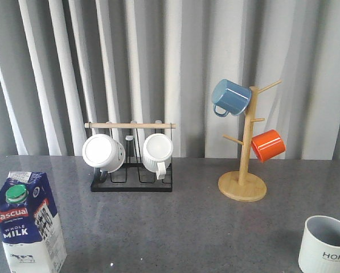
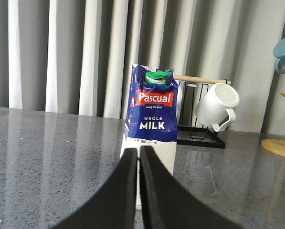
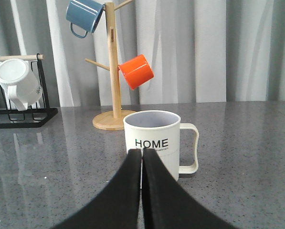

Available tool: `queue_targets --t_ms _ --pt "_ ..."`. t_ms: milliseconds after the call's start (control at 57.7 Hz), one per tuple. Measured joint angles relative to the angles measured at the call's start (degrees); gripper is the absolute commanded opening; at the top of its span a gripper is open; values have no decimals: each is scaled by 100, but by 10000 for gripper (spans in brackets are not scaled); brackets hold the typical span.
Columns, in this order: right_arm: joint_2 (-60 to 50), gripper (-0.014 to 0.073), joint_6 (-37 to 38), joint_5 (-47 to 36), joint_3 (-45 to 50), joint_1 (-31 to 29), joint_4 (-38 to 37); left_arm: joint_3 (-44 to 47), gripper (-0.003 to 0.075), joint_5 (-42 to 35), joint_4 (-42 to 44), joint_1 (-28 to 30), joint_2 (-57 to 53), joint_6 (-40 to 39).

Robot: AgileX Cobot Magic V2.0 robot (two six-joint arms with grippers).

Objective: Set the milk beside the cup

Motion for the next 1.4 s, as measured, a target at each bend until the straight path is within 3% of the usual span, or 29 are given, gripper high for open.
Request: queue_targets --t_ms 121,225,399,590,729,1058,1197,1284,1405 --pt "0 -1 1 -40 0 0 21 0 -6 0 0 0 0 0" --pt "0 -1 -164 -702 6 0 21 -100 -6 13 0 0 0 -44" --pt "144 -1 -222 -900 -674 0 45 -1105 -6 161 0 0 185 -88" --pt "1973 -1 -238 -743 -2030 0 63 -2461 -6 607 0 0 2280 -101" --pt "2994 -1 -238 -687 -2444 0 63 -3171 -6 849 -38 0 3524 -106" --pt "3281 15 -304 -423 -2461 0 163 -3343 -4 942 -42 0 4341 -106" --pt "3281 104 -549 -173 -2461 0 143 -3362 41 942 2 -14 4448 34" --pt "3281 213 -587 -8 -2461 0 133 -3438 104 976 52 -120 4602 398" --pt "3281 415 -598 132 -2463 0 131 -3761 261 1335 35 -307 4858 630"
